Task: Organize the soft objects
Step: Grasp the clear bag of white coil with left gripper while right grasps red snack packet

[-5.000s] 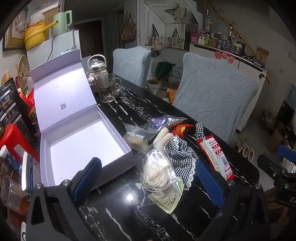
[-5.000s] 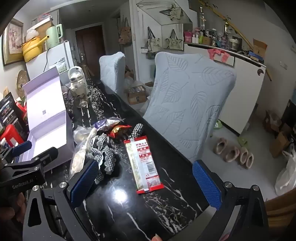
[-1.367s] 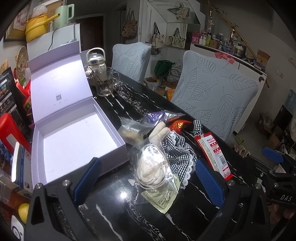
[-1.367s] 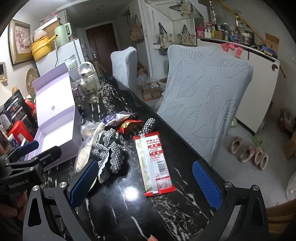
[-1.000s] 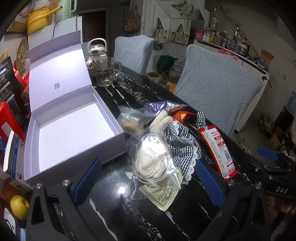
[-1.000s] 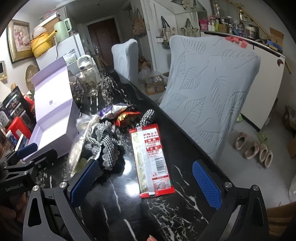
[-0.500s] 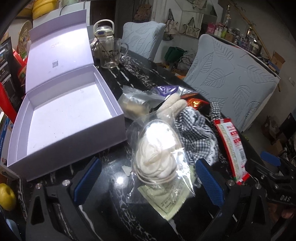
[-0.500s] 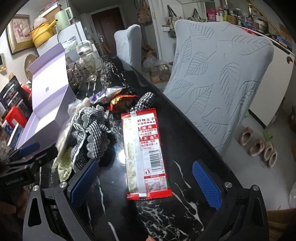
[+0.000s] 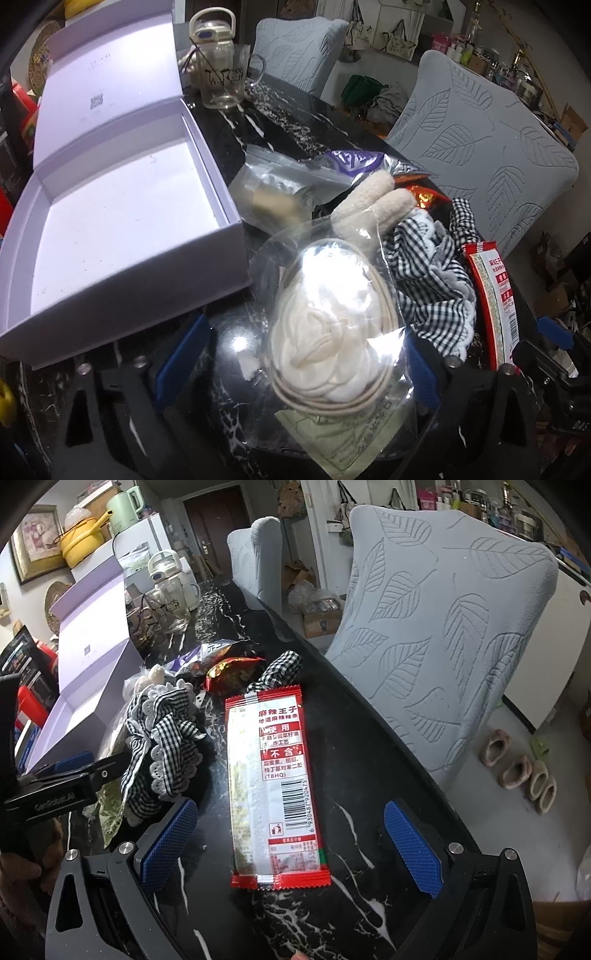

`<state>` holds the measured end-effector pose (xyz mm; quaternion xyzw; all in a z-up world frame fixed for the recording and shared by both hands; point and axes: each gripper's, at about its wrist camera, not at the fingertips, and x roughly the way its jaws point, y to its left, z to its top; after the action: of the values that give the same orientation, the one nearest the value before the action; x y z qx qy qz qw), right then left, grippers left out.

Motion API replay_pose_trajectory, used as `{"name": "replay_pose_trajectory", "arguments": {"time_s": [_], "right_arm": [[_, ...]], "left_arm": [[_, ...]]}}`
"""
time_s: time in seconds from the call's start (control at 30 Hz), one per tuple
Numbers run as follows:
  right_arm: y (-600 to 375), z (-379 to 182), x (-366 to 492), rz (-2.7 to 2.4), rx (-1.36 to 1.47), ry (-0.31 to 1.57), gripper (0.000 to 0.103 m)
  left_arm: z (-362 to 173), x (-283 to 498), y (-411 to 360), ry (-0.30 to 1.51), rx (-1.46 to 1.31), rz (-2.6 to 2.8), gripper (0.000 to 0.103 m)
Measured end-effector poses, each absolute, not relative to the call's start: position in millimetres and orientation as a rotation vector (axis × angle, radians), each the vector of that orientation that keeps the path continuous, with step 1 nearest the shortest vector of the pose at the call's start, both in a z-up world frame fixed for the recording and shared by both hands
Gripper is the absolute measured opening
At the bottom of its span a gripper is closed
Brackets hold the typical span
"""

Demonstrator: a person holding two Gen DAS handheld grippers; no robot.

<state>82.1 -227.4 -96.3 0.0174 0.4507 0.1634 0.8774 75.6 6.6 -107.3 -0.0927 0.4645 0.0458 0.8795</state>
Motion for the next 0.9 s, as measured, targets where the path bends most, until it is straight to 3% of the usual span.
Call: {"name": "replay_pose_trajectory", "arguments": {"time_s": [0.13, 0.2, 0.4, 0.53, 0.9], "right_arm": [[-228, -98, 85, 0.344, 0.032, 0.944, 0.103], [-226, -100, 86, 0.348, 0.033, 0.948, 0.103], [-224, -102, 88, 0.361, 0.035, 0.958, 0.103], [-219, -104, 91, 0.363, 0.026, 0.962, 0.103], [-205, -109, 95, 0.351, -0.027, 0.957, 0.099]], "left_arm": [[-112, 79, 5, 0.979, -0.184, 0.092, 0.078], [-111, 79, 4, 0.970, -0.175, 0.087, 0.061], [-109, 74, 6, 0.949, -0.148, 0.113, 0.033], [-100, 61, 9, 0.938, -0.147, 0.116, 0.027], [-77, 36, 14, 0.892, -0.153, 0.127, 0.027]]}}
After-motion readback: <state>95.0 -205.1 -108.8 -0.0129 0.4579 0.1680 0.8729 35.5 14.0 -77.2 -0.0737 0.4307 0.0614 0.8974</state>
